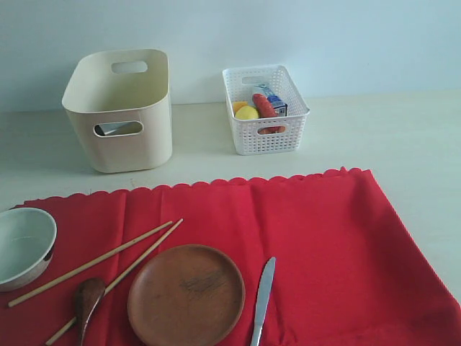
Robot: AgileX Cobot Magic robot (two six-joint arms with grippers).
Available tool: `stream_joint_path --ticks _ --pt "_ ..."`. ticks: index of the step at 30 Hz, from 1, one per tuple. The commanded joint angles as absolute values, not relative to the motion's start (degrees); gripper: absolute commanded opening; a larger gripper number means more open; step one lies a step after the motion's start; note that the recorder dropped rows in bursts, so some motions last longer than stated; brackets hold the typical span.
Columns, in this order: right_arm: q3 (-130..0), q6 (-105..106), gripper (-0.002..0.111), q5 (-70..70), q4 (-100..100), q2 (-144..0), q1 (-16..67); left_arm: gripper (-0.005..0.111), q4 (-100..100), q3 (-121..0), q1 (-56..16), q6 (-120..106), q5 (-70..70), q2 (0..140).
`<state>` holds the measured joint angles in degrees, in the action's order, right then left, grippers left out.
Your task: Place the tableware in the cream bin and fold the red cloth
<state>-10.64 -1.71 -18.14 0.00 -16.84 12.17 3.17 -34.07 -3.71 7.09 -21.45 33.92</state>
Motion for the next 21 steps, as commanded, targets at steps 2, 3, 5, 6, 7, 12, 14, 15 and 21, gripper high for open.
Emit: stream_joint_path --ticks 2,3,5,6,7,12,14,15,21 --pt "-10.6 -1.69 0.0 -17.89 0.0 -16.49 12.0 0.0 3.4 -32.67 -4.18 7.58 -21.74 36.69" --pt "-10.6 -1.69 0.0 -17.89 0.0 -16.49 12.0 0.0 3.4 -32.16 -4.18 7.16 -22.2 38.36" --pt "-10.6 -1.69 0.0 -17.89 0.0 -16.49 12.0 0.0 3.4 -31.89 -4.18 5.75 -23.47 42.88" --pt "-10.6 -1.81 0.0 -17.89 0.0 -16.49 12.0 0.0 3.4 -31.89 -4.18 5.25 -24.01 45.63" --pt "-10.6 -1.81 0.0 -17.89 0.0 -16.49 12.0 0.002 3.4 -32.03 -4.18 4.64 -24.73 48.52" --pt "-10.6 -1.71 0.0 -17.89 0.0 -16.49 12.0 0.027 3.4 -35.66 -4.18 3.25 -29.59 62.16" --pt "-10.6 -1.71 0.0 -17.89 0.0 -16.49 12.0 0.044 3.4 -37.98 -4.18 3.25 -32.27 67.72" --pt "-10.6 -1.71 0.0 -17.89 0.0 -16.49 12.0 0.05 3.4 -38.93 -4.75 2.78 -33.4 70.3" --pt "-10.6 -1.83 0.0 -17.89 0.0 -16.49 12.0 0.064 3.29 -45.72 -14.87 -1.92 -38.44 83.69"
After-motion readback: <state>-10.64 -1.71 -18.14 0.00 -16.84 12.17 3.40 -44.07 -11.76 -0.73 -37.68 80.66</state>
